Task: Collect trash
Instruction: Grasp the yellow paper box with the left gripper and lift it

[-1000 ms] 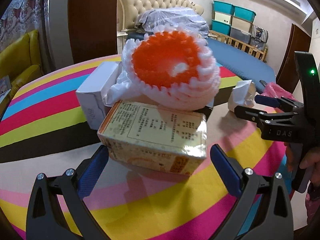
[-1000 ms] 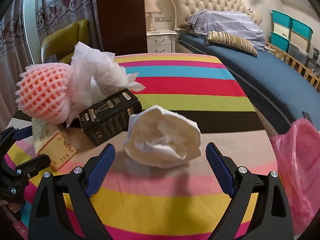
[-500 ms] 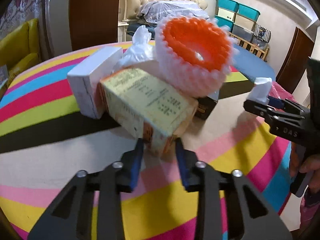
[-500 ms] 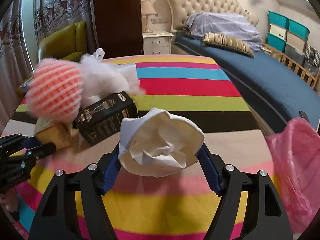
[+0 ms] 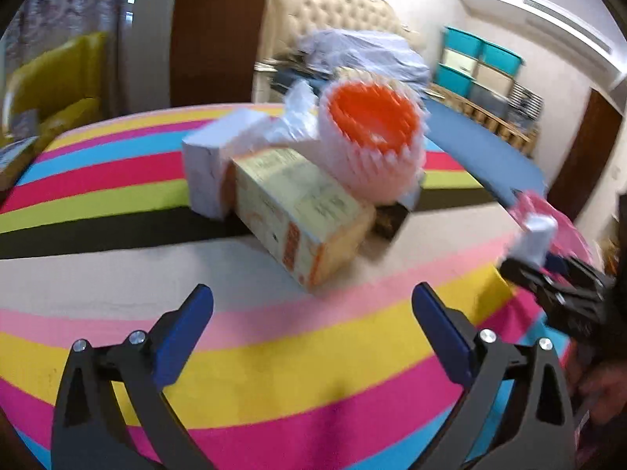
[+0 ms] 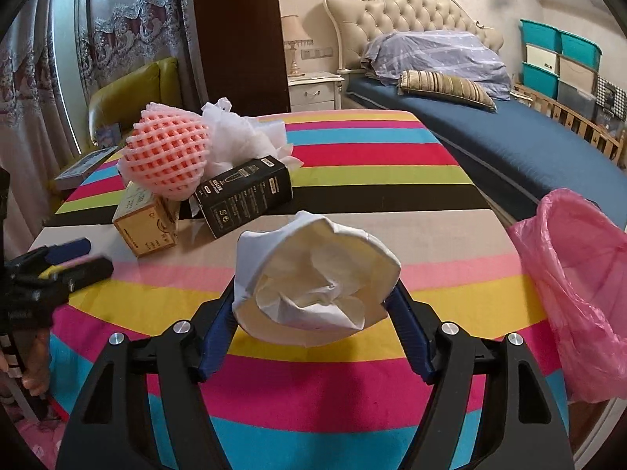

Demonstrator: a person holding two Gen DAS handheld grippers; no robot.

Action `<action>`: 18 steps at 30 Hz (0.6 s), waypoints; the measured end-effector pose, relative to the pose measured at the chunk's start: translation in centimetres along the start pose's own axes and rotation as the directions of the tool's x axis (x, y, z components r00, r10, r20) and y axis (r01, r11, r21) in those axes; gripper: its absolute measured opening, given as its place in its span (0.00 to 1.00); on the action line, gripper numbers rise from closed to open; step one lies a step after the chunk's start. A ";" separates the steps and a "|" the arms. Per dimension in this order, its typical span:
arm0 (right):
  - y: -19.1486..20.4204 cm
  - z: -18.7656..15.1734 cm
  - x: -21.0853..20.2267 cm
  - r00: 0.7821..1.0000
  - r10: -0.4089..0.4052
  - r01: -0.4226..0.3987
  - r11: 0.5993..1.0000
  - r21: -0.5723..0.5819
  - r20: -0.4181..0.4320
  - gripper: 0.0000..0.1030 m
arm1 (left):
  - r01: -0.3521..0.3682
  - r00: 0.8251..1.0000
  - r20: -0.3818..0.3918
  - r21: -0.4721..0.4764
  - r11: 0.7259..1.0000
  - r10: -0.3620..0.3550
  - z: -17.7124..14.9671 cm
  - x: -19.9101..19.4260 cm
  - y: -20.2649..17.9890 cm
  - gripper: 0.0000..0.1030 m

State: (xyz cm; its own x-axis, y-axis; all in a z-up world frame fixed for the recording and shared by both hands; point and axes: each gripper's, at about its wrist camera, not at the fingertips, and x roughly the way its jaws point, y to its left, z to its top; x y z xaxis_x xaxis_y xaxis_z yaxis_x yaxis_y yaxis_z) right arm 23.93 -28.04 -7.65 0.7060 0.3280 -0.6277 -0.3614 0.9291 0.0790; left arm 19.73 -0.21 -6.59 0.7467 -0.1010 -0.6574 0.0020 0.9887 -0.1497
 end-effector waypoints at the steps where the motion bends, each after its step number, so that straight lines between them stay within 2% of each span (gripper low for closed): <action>1: -0.2 0.1 -0.3 1.000 0.002 -0.002 1.000 0.006 0.008 0.68 | -0.013 1.000 -0.005 -0.004 1.000 0.013 0.4 0.4 -0.4 0.95; 7: -1.7 0.4 -1.3 0.999 0.007 -0.008 1.000 0.018 0.031 0.68 | -0.092 0.995 -0.049 -0.082 0.992 0.089 2.7 3.8 -1.6 0.95; 11: -2.4 0.1 -1.5 1.000 0.013 -0.014 0.999 0.036 0.028 0.68 | -0.180 0.983 -0.061 -0.116 0.977 0.174 4.0 6.1 -2.2 0.95; 13: -2.6 -0.2 -1.5 1.000 0.018 -0.019 0.999 0.040 0.025 0.68 | -0.204 0.976 -0.110 -0.137 0.969 0.190 4.5 7.4 -1.9 0.94; 15: -2.6 -0.3 -1.6 0.999 0.025 -0.026 0.999 0.040 0.022 0.68 | -0.228 0.969 -0.127 -0.141 0.963 0.210 4.7 7.7 -1.5 0.83; 16: -2.5 -0.4 -1.6 0.999 0.027 -0.028 0.999 0.039 0.022 0.68 | -0.226 0.971 -0.117 -0.137 0.965 0.210 4.7 7.4 -1.2 0.65; 18: -2.4 -0.7 -1.7 0.999 0.036 -0.037 0.999 0.039 0.021 0.68 | -0.196 0.978 -0.100 -0.136 0.971 0.183 4.3 6.4 -0.7 0.62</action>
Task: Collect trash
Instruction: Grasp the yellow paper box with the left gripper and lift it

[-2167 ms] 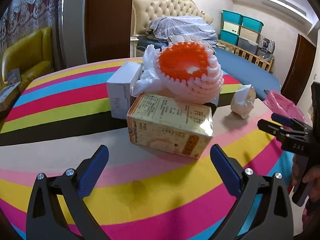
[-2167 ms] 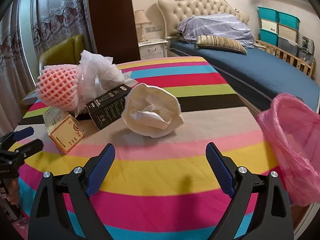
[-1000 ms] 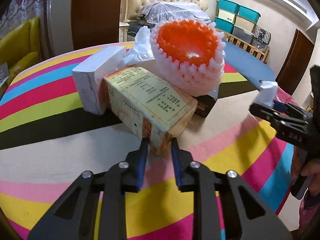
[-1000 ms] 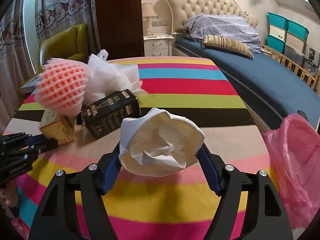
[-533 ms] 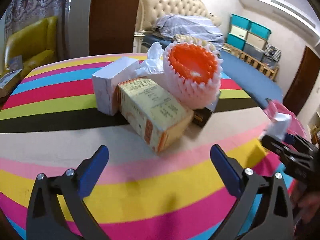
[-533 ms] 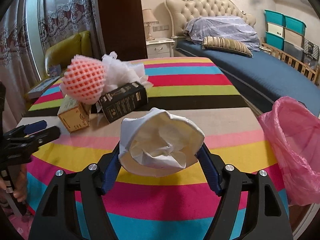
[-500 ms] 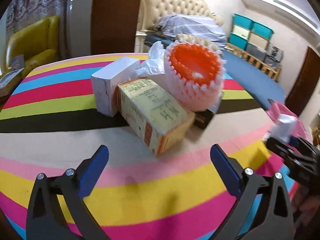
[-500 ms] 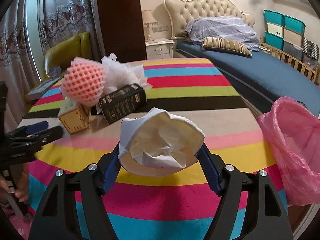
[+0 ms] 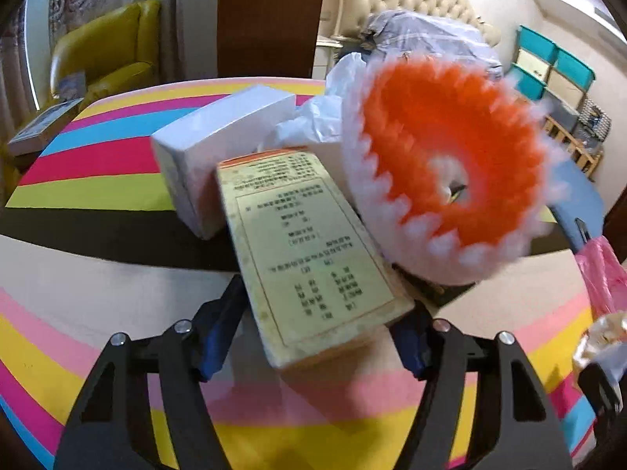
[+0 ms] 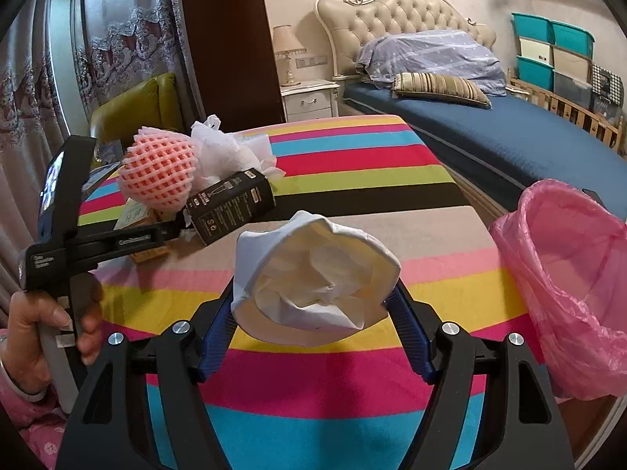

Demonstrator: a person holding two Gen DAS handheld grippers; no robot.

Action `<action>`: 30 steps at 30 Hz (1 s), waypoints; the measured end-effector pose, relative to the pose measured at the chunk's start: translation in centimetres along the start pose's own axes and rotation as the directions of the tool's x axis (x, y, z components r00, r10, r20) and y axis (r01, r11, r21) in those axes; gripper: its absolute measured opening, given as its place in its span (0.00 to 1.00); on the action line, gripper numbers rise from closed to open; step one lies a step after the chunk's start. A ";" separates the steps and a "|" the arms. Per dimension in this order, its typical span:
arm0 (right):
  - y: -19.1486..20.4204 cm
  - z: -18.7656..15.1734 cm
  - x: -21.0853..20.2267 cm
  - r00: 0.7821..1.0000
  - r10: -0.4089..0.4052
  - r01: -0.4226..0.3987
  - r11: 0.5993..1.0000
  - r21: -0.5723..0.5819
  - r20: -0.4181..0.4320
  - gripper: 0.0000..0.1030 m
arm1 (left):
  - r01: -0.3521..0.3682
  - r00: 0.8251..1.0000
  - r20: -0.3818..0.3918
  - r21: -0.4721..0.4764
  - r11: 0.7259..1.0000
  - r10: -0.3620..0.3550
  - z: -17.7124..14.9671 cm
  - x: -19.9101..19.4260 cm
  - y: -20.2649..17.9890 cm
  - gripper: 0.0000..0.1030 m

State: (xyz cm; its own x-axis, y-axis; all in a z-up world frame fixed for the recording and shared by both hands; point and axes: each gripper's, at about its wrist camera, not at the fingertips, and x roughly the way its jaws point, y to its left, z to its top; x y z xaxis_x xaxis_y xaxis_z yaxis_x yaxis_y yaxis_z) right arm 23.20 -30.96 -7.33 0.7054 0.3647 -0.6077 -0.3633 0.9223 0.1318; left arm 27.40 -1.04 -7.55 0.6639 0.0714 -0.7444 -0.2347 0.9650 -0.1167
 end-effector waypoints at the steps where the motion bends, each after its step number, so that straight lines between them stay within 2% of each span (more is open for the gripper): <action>1: 0.1 -0.1 0.0 1.000 0.003 -0.003 1.000 0.000 -0.001 0.68 | 0.012 1.000 0.009 0.000 1.000 -0.012 -0.3 -0.5 0.5 0.59; 5: 0.9 -0.7 -0.1 1.000 0.024 -0.024 1.000 -0.010 -0.007 0.68 | 0.059 0.998 0.015 0.018 0.998 -0.059 -1.9 -2.3 2.8 0.56; 8: 2.0 -1.4 -0.3 0.999 0.040 -0.041 0.999 -0.027 -0.013 0.68 | 0.067 0.997 0.024 0.045 0.997 -0.068 -3.3 -3.5 4.2 0.56; 14: 3.7 -2.8 -0.7 0.998 0.052 -0.053 0.998 -0.045 -0.025 0.68 | 0.086 0.991 0.096 0.097 0.992 -0.095 -6.3 -5.4 4.3 0.55; 17: 4.6 -3.2 -0.9 0.998 0.058 -0.060 0.996 -0.067 -0.032 0.68 | 0.070 0.980 0.175 0.131 0.989 -0.093 -8.7 -8.0 4.0 0.53; 23: 5.7 -3.3 -1.7 0.997 0.077 -0.079 0.992 -0.096 -0.016 0.68 | 0.022 0.965 0.255 0.153 0.988 -0.061 -9.3 -10.0 3.0 0.52; 25: 5.9 -3.2 -1.8 0.996 0.086 -0.087 0.991 -0.098 -0.014 0.68 | 0.002 0.974 0.223 0.154 0.988 -0.037 -9.2 -9.5 3.6 0.52; 28: 6.0 -3.3 -1.9 0.996 0.093 -0.094 0.991 -0.094 -0.013 0.68 | -0.005 0.993 0.118 0.127 0.992 -0.010 -9.0 -7.6 4.2 0.52; 30: 5.9 -3.4 -1.8 0.995 0.093 -0.095 0.992 -0.088 -0.019 0.68 | -0.013 0.997 0.073 0.112 0.994 0.005 -8.9 -6.6 4.4 0.58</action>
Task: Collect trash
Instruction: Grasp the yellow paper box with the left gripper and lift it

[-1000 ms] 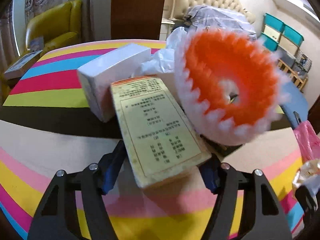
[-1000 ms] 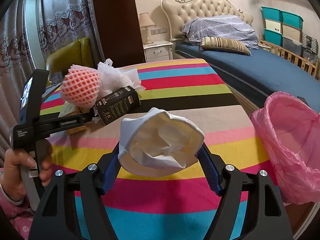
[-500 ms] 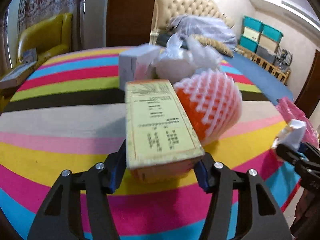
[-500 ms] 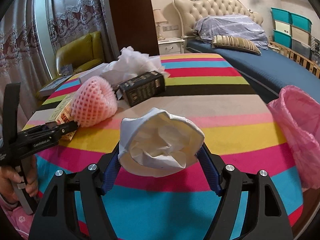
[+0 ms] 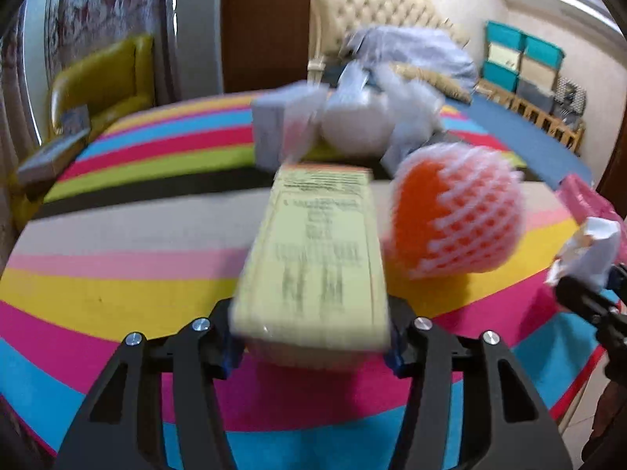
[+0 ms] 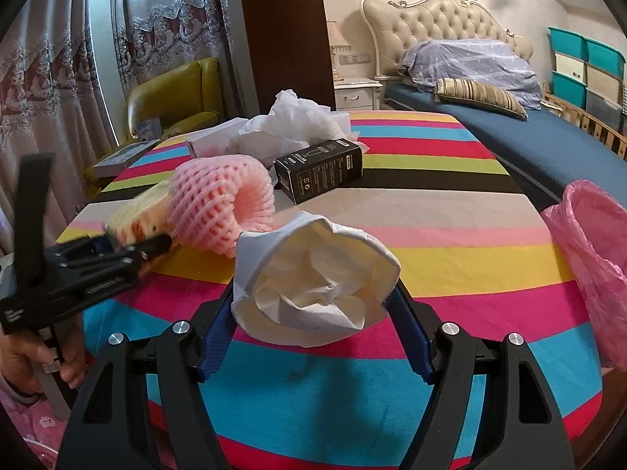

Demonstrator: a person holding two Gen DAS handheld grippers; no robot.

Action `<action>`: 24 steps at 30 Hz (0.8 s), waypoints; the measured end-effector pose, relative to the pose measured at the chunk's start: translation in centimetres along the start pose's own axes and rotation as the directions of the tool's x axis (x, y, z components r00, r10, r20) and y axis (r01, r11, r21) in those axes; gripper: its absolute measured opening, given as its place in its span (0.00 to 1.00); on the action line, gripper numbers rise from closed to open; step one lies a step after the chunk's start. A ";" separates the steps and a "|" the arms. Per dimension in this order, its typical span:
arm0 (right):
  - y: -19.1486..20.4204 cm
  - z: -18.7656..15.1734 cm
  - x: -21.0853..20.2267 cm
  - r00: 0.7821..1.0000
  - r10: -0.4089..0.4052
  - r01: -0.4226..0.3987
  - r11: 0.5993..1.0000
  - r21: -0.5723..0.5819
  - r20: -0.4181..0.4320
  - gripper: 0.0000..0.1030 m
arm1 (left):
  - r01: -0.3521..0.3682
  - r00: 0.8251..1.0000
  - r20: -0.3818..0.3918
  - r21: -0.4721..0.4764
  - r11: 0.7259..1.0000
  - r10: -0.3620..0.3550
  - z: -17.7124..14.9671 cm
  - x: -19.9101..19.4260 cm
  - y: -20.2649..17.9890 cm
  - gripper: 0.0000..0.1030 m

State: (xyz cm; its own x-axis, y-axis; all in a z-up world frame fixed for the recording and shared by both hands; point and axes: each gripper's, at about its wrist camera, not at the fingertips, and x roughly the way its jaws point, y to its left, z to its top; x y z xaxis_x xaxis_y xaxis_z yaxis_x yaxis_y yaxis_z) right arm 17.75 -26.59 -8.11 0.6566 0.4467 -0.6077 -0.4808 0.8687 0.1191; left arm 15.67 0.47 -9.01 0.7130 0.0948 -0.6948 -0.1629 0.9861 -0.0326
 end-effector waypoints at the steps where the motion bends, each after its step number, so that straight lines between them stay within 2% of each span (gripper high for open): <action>1: 0.0 0.0 0.0 1.000 -0.001 0.001 1.000 0.002 -0.002 0.68 | 0.003 1.000 -0.014 -0.011 1.000 -0.004 0.2 0.3 0.1 0.68; 2: -0.1 0.0 0.1 1.000 -0.002 0.002 1.000 0.004 -0.003 0.68 | 0.008 1.000 -0.015 -0.017 1.000 -0.008 0.3 0.3 0.3 0.73; 6: -0.2 0.1 0.4 1.000 0.000 0.000 1.000 0.012 -0.009 0.68 | -0.004 1.000 -0.018 -0.012 1.000 0.004 1.5 1.0 0.3 0.73; 7: -0.2 0.1 0.4 1.000 0.001 0.000 1.000 0.011 -0.010 0.68 | 0.002 1.000 -0.026 -0.014 1.000 -0.003 1.8 1.4 0.5 0.66; 8: -0.1 0.1 0.5 1.000 0.000 0.000 1.000 0.009 -0.011 0.68 | 0.017 0.999 -0.039 -0.006 1.000 -0.017 1.9 1.8 0.5 0.48; 9: 0.0 0.1 0.5 1.000 0.000 0.000 1.000 0.006 -0.011 0.68 | 0.014 0.999 -0.041 0.002 1.000 -0.014 1.8 2.0 0.2 0.47; 14: 0.0 0.2 0.0 1.000 0.001 -0.001 1.000 0.002 0.010 0.68 | 0.013 0.998 0.056 -0.034 0.999 -0.011 1.0 -0.3 1.0 0.47; 18: 0.1 0.5 -0.9 0.999 -0.001 0.001 1.000 -0.002 0.050 0.68 | 0.031 0.981 0.192 -0.054 0.998 -0.020 1.0 -3.6 1.5 0.47; 20: 0.0 0.7 -1.3 0.998 -0.004 0.004 1.000 0.001 0.067 0.68 | 0.046 0.970 0.242 -0.032 0.998 -0.037 1.1 -4.8 1.1 0.47; 24: -0.5 0.8 -2.0 0.996 -0.015 0.014 1.000 0.009 0.086 0.68 | 0.078 0.961 0.264 0.037 0.996 -0.085 1.2 -5.5 -0.7 0.47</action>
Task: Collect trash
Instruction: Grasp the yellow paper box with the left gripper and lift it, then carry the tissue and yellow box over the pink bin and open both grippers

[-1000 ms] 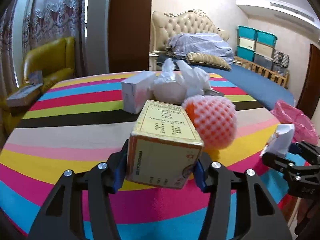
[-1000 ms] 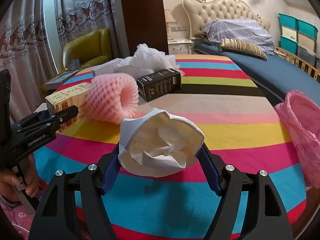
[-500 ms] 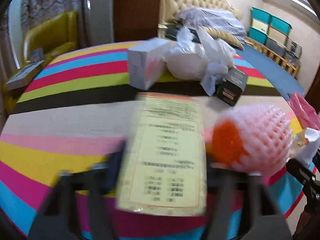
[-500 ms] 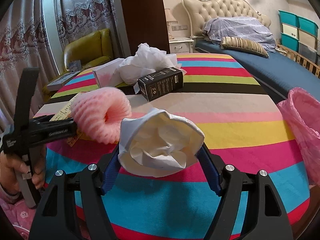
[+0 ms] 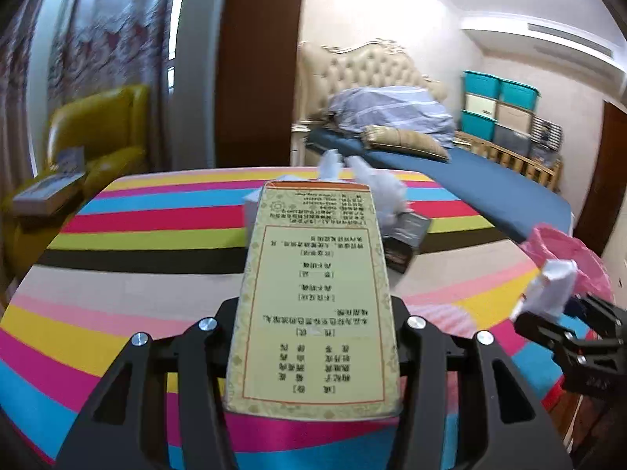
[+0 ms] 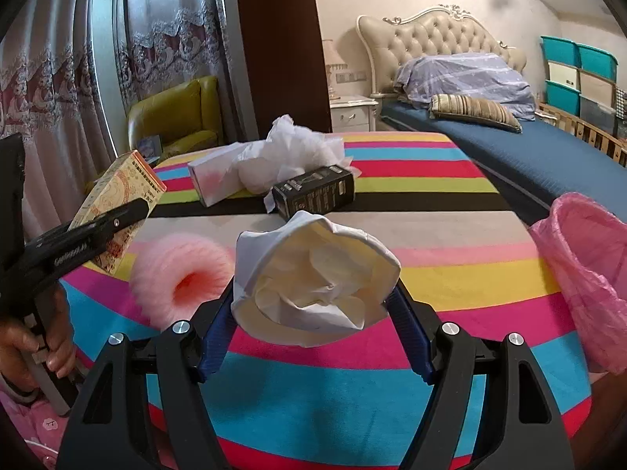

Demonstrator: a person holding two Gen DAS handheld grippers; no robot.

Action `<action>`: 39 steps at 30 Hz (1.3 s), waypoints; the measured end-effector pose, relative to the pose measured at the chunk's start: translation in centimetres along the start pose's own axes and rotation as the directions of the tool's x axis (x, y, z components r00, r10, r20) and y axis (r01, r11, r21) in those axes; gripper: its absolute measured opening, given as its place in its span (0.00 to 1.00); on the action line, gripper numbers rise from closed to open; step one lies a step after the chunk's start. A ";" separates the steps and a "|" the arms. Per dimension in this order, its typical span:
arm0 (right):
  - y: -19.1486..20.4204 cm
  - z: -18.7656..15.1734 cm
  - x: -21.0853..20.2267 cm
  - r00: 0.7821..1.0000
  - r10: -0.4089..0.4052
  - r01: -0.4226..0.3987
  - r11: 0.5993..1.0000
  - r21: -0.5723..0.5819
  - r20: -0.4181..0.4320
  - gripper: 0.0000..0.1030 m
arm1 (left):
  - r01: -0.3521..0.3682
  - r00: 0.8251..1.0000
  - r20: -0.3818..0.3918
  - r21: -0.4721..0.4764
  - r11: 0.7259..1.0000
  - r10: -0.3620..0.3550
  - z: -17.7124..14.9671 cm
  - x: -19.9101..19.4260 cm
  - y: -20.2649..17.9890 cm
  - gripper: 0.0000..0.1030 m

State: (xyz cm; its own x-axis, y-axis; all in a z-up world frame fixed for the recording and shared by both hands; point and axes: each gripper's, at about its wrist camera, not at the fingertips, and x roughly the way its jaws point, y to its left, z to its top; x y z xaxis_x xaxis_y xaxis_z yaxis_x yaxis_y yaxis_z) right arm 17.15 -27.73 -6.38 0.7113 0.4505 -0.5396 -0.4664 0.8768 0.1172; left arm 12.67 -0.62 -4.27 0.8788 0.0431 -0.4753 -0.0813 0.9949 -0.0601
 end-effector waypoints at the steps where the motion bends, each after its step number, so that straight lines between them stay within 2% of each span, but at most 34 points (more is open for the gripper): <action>1: -0.2 0.0 -0.2 1.000 -0.003 0.003 1.000 0.003 0.004 0.68 | 0.011 1.000 0.000 0.010 1.000 -0.011 0.0 0.0 -0.4 0.47; 5: -0.9 -0.2 -0.6 1.000 -0.015 0.015 1.000 0.018 0.009 0.68 | 0.032 0.999 -0.009 0.053 0.998 -0.032 -0.1 0.5 -1.9 0.47; 11: -1.9 -0.3 -1.3 0.999 -0.029 0.028 0.999 0.045 0.027 0.68 | 0.038 0.999 0.009 0.053 0.998 -0.038 0.8 0.4 -2.2 0.47; 16: -3.1 -0.1 -2.5 0.997 -0.061 0.057 0.996 0.062 0.057 0.68 | 0.085 0.996 0.032 0.084 0.993 -0.088 2.3 -0.4 -3.6 0.47; 20: -4.4 -0.1 -3.7 0.992 -0.101 0.094 0.992 0.080 0.076 0.68 | 0.149 0.989 0.005 0.106 0.983 -0.151 2.7 0.0 -5.7 0.47; 25: -6.2 0.0 -5.2 0.982 -0.160 0.151 0.984 0.096 0.101 0.68 | 0.229 0.973 -0.040 0.158 0.960 -0.226 2.6 0.9 -9.3 0.47; 32: -9.5 -0.2 -7.1 0.960 -0.257 0.241 0.961 0.133 0.114 0.68 | 0.339 0.940 -0.124 0.227 0.913 -0.318 1.7 2.8 -14.9 0.47; 39: -13.6 -0.4 -9.8 0.919 -0.371 0.347 0.921 0.178 0.130 0.68 | 0.418 0.907 -0.170 0.263 0.870 -0.384 1.8 4.2 -19.3 0.47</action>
State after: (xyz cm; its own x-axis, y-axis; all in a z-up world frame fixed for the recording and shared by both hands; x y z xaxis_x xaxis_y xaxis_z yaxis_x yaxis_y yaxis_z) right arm 16.29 -44.15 -3.05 0.8954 0.1103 -0.4313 -0.0889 0.9936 0.0694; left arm 18.78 -19.47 -3.50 0.7485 -0.3586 -0.5578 0.4201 0.9073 -0.0196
